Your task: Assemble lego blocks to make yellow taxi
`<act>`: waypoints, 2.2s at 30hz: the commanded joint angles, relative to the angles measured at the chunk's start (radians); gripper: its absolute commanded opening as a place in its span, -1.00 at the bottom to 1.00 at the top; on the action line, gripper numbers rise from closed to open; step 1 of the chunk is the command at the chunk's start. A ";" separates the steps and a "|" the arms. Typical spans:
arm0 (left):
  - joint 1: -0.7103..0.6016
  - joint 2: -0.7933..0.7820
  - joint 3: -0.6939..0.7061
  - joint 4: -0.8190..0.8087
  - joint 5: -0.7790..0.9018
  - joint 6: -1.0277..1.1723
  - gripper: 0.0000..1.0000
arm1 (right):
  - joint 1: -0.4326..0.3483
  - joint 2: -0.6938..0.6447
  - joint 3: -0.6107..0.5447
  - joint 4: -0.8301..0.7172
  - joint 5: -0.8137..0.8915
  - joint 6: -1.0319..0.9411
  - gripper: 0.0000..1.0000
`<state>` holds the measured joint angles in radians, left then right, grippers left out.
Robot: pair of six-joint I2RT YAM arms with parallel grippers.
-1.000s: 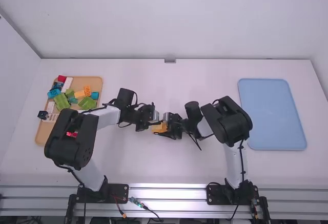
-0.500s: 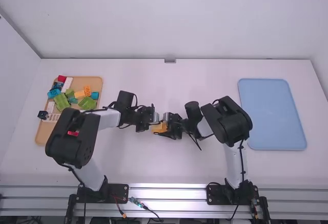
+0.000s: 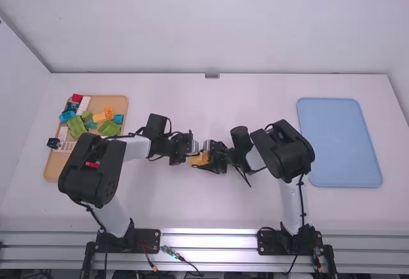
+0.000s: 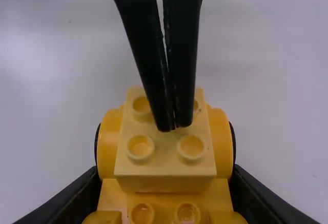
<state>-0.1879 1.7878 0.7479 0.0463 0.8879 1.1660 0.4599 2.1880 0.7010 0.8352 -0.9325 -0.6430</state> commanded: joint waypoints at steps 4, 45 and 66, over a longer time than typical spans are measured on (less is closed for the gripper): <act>-0.009 0.021 -0.031 0.016 -0.025 -0.010 -0.96 | -0.002 0.009 0.006 -0.010 0.013 0.010 -0.18; 0.137 -0.003 0.272 -0.551 0.040 0.190 -0.96 | -0.017 0.009 0.006 -0.010 0.013 0.011 -0.17; 0.273 -0.120 0.416 -0.291 -0.481 -0.781 0.98 | -0.029 0.009 0.005 -0.014 0.023 0.018 0.99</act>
<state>0.0547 1.6909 1.1141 -0.2394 0.5346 0.6331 0.4347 2.1880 0.7013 0.8349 -0.9352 -0.6376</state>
